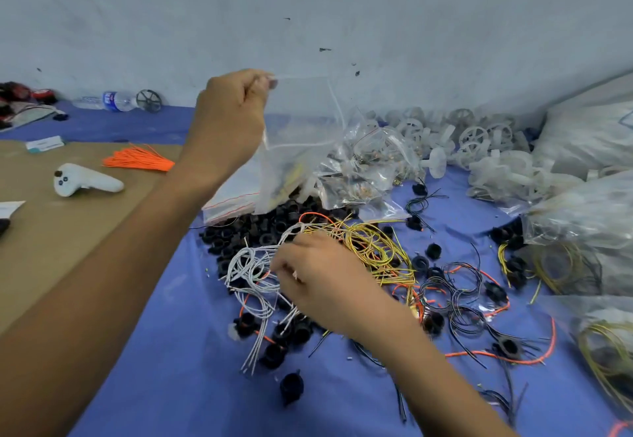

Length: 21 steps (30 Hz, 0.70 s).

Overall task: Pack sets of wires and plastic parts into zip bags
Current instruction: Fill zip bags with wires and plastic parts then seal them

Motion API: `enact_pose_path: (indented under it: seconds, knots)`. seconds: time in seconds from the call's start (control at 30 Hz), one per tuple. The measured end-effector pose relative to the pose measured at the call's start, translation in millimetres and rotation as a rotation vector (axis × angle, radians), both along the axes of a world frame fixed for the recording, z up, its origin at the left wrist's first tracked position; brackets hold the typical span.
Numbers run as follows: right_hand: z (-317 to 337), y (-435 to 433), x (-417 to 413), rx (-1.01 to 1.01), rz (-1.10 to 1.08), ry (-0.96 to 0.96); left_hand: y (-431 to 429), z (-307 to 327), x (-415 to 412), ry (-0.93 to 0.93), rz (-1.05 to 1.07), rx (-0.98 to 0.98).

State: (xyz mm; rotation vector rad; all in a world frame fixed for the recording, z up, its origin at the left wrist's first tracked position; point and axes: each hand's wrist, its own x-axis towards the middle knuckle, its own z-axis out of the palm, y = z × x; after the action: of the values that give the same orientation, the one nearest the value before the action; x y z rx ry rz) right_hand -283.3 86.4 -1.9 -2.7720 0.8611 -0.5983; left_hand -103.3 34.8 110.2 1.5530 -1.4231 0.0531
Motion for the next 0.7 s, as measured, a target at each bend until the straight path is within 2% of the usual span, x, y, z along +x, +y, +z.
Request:
enact_pose_path:
  seconds: [0.07, 0.1, 0.2, 0.3, 0.47, 0.6, 0.7]
  knots:
    - [-36.9, -7.7, 15.1, -0.048, -0.035, 0.25, 2.2, 0.1, 0.3, -0.019, -0.001, 0.005]
    - [-50.5, -9.3, 20.9, -0.064, -0.058, 0.308, 4.3, -0.4, 0.3, -0.028, -0.003, 0.006]
    - [-69.3, -9.8, 27.2, -0.124, -0.118, 0.264, 9.2, -5.4, 1.3, -0.02, -0.009, 0.017]
    - [-55.6, -15.4, 16.3, 0.011, -0.179, -0.063, 10.7, -11.8, 3.2, 0.004, 0.002, 0.02]
    - [-14.4, -20.9, -28.7, 0.527, -0.287, -0.733, 12.1, -16.8, 3.2, 0.012, -0.012, -0.019]
    - [-1.7, -17.8, -73.6, 0.763, -0.32, -1.022, 12.5, -25.3, -6.0, -0.033, -0.003, -0.019]
    - [3.3, -10.0, -98.4, 0.971, -0.253, -1.136, 22.2, -38.7, -28.0, -0.162, -0.009, 0.027]
